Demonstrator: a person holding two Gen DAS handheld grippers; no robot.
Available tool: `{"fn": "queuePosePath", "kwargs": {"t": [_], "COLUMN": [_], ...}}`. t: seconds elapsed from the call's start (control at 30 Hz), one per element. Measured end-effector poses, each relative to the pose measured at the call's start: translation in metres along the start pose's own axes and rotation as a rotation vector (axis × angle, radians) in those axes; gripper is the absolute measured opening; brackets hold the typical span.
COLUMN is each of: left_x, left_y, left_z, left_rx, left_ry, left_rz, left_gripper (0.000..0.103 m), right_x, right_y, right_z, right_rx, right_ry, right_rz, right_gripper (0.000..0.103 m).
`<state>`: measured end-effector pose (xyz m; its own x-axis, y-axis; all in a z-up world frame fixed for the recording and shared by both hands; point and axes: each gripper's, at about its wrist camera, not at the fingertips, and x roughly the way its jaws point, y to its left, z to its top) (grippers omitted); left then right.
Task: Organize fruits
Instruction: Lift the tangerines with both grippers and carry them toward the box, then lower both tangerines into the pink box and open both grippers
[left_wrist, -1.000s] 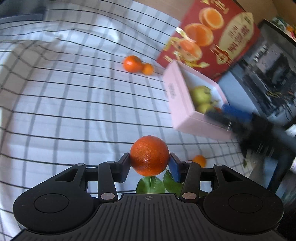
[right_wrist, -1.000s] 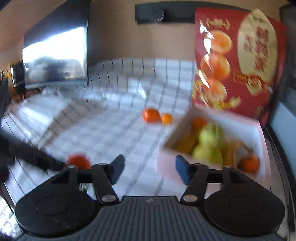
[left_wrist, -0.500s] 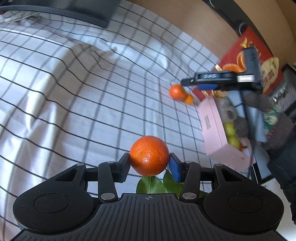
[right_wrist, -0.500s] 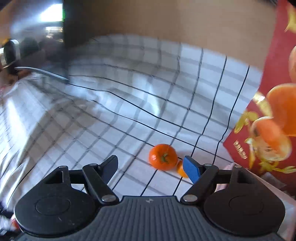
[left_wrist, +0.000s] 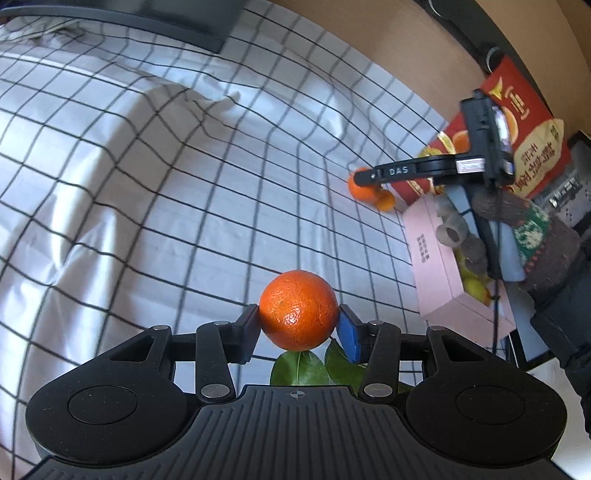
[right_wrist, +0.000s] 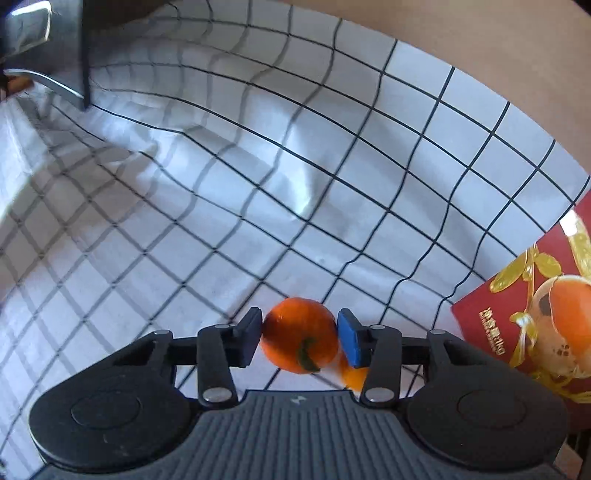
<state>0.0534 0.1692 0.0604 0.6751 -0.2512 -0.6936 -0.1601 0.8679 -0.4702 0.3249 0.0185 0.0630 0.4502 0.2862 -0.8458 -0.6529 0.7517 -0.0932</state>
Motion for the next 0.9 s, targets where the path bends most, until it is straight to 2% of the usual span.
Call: {"fn": "queuePosePath", "kwargs": {"t": [0.1,0.27,0.3,0.33,0.43,0.53,0.6,0.7,0.77,0.9], "left_x": [0.006,0.018,0.019,0.021,0.019,0.031,0.049,0.072,0.078,0.081], "left_y": [-0.012,-0.046,-0.054,-0.065,-0.101,-0.134,-0.148,-0.153,-0.151,-0.143], "left_z": [-0.001,-0.012,-0.013,-0.015,-0.011,-0.002,-0.003,-0.012,-0.018,-0.021], "left_rx": [0.031,0.116,0.132,0.155,0.246,0.314,0.365,0.409,0.407,0.403], "left_ry": [0.019,0.075,0.088,0.097,0.078,0.071,0.086,0.12,0.145,0.159], "left_rz": [-0.013,-0.067,-0.085,-0.111,-0.202,-0.245,-0.238,-0.172,-0.167,-0.125], "left_gripper": [0.05,0.05,0.05,0.05,0.05,0.05,0.05,0.05,0.05,0.05], "right_x": [-0.027,-0.115,-0.133,-0.154,-0.209,-0.247,-0.256,-0.244,-0.229,-0.192], "right_y": [0.002,0.005,0.006,0.006,-0.004,-0.028,-0.043,-0.049,-0.029,0.026], "right_z": [-0.013,-0.059,-0.072,-0.088,-0.126,-0.162,-0.185,-0.226,-0.251,-0.278], "right_rx": [0.006,0.063,0.066,0.069,0.105,0.193,0.26,0.373,0.392,0.33], "right_ry": [-0.054,-0.197,-0.227,-0.262,-0.355,-0.435,-0.431,-0.363,-0.314,-0.235], "right_rz": [0.041,0.181,0.188,0.183,0.127,0.042,0.014,0.022,0.056,0.134], "right_gripper": [0.043,0.042,0.03,0.025,0.025,0.025,0.025,0.025,0.025,0.025]}}
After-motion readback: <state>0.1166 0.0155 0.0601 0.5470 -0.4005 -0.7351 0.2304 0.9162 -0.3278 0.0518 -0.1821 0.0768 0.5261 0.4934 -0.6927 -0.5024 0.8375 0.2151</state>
